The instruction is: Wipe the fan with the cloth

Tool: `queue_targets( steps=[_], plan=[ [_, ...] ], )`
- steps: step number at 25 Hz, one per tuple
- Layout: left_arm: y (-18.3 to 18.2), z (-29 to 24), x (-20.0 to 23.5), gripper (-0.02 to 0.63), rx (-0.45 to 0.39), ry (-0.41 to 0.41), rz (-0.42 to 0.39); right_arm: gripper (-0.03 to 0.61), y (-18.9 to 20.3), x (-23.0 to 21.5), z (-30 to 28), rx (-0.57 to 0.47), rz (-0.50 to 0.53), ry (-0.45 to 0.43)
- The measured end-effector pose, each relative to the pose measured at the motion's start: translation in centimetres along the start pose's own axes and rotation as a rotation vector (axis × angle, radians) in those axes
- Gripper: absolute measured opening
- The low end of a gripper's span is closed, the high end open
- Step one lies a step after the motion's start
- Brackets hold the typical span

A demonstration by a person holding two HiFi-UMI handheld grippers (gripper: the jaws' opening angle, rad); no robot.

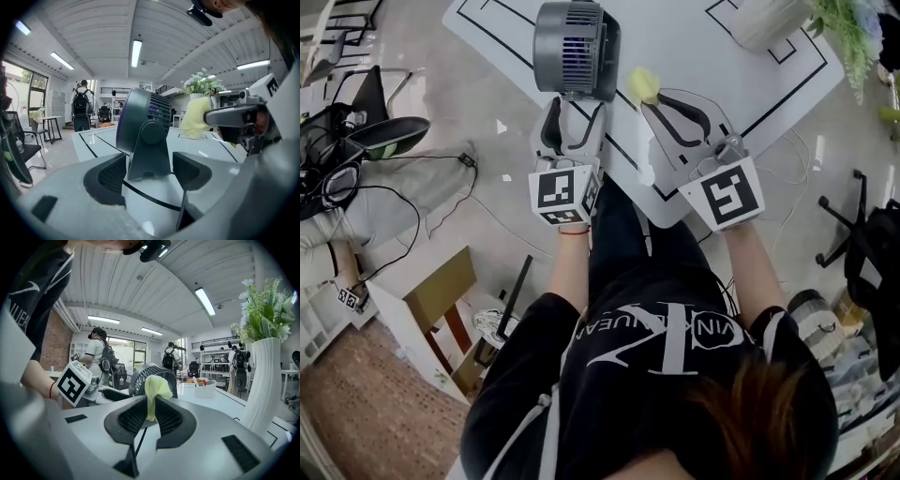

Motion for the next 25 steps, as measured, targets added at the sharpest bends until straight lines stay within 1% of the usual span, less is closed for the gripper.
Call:
queue_targets(
  steps=[2,4,7,9,12,16,20,22,25],
  plan=[
    [0.0,-0.3,0.1,0.291,0.000,0.010,-0.025,0.046,-0.6,-0.5,-0.7,-0.015,0.007,0.001],
    [-0.2,-0.6,0.1,0.274,-0.009,0.037,-0.038,0.046,-1.5,-1.0,-1.5,-0.048,0.023,0.010],
    [-0.1,-0.7,0.3,0.268,-0.020,0.071,-0.074,0.046,-3.2,-1.7,-2.4,-0.118,0.048,0.023],
    [-0.2,-0.8,0.4,0.267,-0.026,0.088,-0.092,0.046,-4.1,-2.4,-3.1,-0.132,0.052,0.029],
    [-0.4,-0.8,0.3,0.265,-0.034,0.105,-0.092,0.046,-5.0,-3.6,-4.3,-0.124,0.051,0.057],
    [-0.4,-0.7,0.3,0.265,-0.047,0.116,-0.096,0.044,-5.0,-5.3,-6.0,-0.093,0.015,0.075],
    [-0.2,-0.9,0.4,0.270,-0.048,0.136,-0.120,0.043,-4.3,-6.5,-7.8,-0.045,-0.045,0.066],
    [-0.1,-1.0,0.4,0.273,-0.041,0.134,-0.131,0.043,-3.7,-6.8,-8.8,-0.023,-0.080,0.057],
    [0.1,-1.4,0.5,0.273,-0.029,0.131,-0.144,0.043,-2.4,-6.6,-10.1,0.025,-0.104,0.036]
  ],
)
Point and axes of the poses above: the fingertips, and each gripper's own axes: z backward along the fingers, x to its left, y out of its underside, the point moved 5 cm from there along z, backward along the fingers, and after that the axes turned 15 degrees about x, right-handed, at the moved point
